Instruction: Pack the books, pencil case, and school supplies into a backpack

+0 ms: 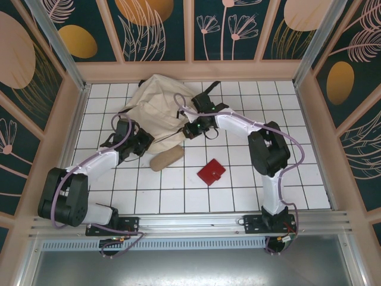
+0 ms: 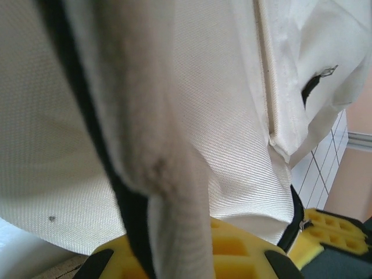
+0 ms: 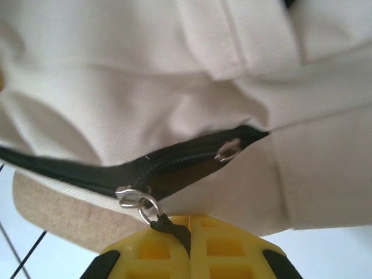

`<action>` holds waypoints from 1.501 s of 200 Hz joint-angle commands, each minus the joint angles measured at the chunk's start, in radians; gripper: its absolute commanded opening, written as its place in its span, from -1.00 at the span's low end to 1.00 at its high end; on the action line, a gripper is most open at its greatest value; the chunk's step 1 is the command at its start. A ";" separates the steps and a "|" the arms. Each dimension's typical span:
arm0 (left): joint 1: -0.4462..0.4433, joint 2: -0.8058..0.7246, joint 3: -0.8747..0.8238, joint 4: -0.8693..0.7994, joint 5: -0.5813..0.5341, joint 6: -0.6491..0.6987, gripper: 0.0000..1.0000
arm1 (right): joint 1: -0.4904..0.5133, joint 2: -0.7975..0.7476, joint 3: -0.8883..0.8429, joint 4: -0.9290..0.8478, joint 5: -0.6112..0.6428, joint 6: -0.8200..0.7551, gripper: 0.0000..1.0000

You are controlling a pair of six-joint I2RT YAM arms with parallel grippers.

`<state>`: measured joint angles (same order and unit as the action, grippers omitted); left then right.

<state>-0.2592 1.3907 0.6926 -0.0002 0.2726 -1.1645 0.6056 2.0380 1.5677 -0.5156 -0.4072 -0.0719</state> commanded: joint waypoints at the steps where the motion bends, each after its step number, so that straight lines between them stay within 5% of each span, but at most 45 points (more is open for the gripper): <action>1: 0.076 -0.033 -0.050 -0.167 -0.180 0.035 -1.00 | -0.128 0.057 0.073 -0.101 0.336 0.071 -1.00; 55: 0.079 -0.001 -0.007 -0.070 -0.007 0.100 -1.00 | -0.151 0.103 0.156 -0.119 0.428 0.159 -1.00; 70: 0.080 0.009 0.043 -0.085 0.019 0.134 -0.33 | -0.150 0.066 0.119 -0.081 0.341 0.141 -1.00; 99: 0.080 -0.008 0.136 -0.148 0.005 0.195 0.30 | -0.153 -0.001 0.049 -0.055 0.188 0.100 -1.00; 177: 0.025 0.062 0.480 -0.283 -0.052 0.490 0.36 | -0.238 -0.140 -0.127 -0.023 0.111 0.105 -0.99; 215: -0.072 0.259 0.670 -0.259 -0.061 0.499 0.36 | -0.266 -0.259 -0.155 0.096 -0.020 0.176 0.05; 238: -0.119 0.412 0.801 -0.253 -0.062 0.495 0.34 | -0.297 -0.298 -0.161 0.178 -0.050 0.256 0.31; 300: -0.193 0.823 1.216 -0.306 -0.081 0.495 0.09 | -0.327 -0.071 -0.058 0.376 -0.093 0.540 0.17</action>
<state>-0.4419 2.1185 1.7840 -0.2607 0.2234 -0.6800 0.2771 1.8465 1.4517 -0.2234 -0.4515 0.3321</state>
